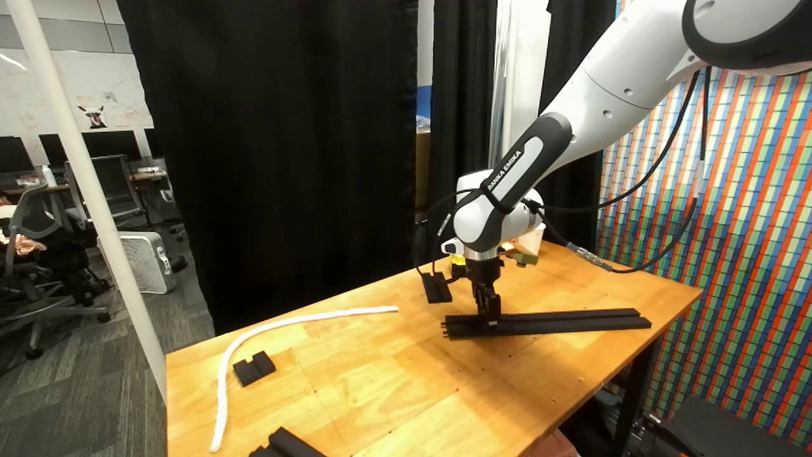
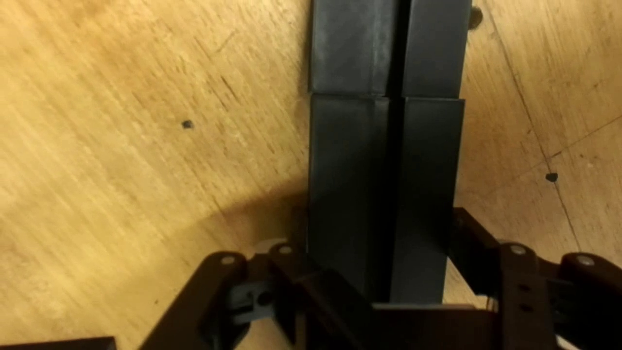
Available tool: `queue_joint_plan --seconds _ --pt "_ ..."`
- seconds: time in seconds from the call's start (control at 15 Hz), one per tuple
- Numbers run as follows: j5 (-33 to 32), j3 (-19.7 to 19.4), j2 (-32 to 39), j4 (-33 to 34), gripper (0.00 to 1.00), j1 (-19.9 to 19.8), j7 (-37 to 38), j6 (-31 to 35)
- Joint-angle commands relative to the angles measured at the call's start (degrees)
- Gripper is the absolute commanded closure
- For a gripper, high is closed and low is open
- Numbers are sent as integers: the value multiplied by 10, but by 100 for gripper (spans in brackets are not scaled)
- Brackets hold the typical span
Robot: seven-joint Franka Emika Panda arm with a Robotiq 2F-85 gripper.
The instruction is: Pick up the black objects and put them in a straight line.
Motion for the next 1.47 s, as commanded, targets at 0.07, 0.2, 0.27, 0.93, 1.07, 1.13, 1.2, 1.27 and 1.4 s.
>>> queue_joint_plan --seconds 0.07,0.2,0.27,0.93,1.07,1.13,1.2,1.27,1.4 --pt "5 5 14 26 54 -3 -32 -22" --pt "4 6 19 31 54 -2 -38 -25" --pt "4 6 21 33 54 -2 -40 -28" --pt "16 5 23 37 54 -4 -33 -29" --pt "17 2 22 33 54 -3 -19 -23" --pt "18 2 21 32 54 -3 -16 -21" --pt "18 1 20 30 54 -2 -10 -17" --pt "20 0 20 30 54 -2 -6 -15" --pt "19 -2 18 27 54 -3 3 -11"
